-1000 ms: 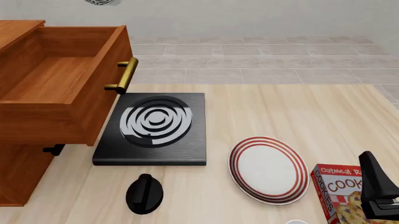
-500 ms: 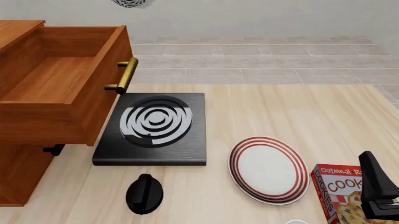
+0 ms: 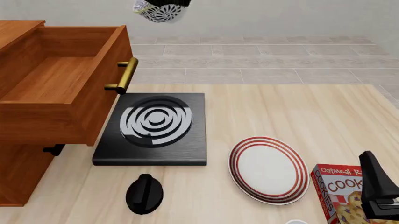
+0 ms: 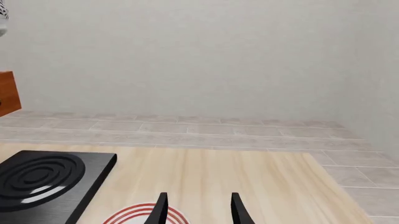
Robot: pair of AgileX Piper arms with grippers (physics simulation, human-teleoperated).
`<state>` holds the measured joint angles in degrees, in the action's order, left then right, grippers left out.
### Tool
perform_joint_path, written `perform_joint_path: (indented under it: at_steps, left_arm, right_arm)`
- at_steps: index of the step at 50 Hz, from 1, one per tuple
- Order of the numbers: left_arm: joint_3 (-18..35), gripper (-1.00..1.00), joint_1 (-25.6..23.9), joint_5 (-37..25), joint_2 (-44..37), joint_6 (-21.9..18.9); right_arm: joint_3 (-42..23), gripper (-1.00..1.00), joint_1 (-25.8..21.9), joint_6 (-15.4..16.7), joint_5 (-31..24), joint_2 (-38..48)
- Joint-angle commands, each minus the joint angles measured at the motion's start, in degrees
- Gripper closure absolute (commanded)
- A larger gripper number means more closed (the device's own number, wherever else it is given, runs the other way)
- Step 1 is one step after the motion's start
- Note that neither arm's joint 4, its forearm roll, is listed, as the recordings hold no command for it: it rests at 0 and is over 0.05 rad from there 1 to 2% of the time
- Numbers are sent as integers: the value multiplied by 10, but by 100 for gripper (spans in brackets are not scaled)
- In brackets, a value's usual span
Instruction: Pick the akita bowl in the top layer of the wooden cabinet and place it on the plate.
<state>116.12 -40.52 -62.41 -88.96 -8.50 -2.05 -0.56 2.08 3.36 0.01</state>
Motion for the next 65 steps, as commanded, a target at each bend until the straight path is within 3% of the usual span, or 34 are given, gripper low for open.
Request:
perform_joint_path:
  at_steps: [1, 48, 65]
  left_arm:
    - [1, 100, -27, 12, -14, -2]
    - [-73, 100, -87, 81, -56, -52]
    - [-131, 100, -99, 122, -69, -90]
  right_arm:
    - [0, -100, 1, -1, 0, 0]
    - [0, -100, 3, -7, 1, 0]
    - [0, -100, 4, -9, 2, 0]
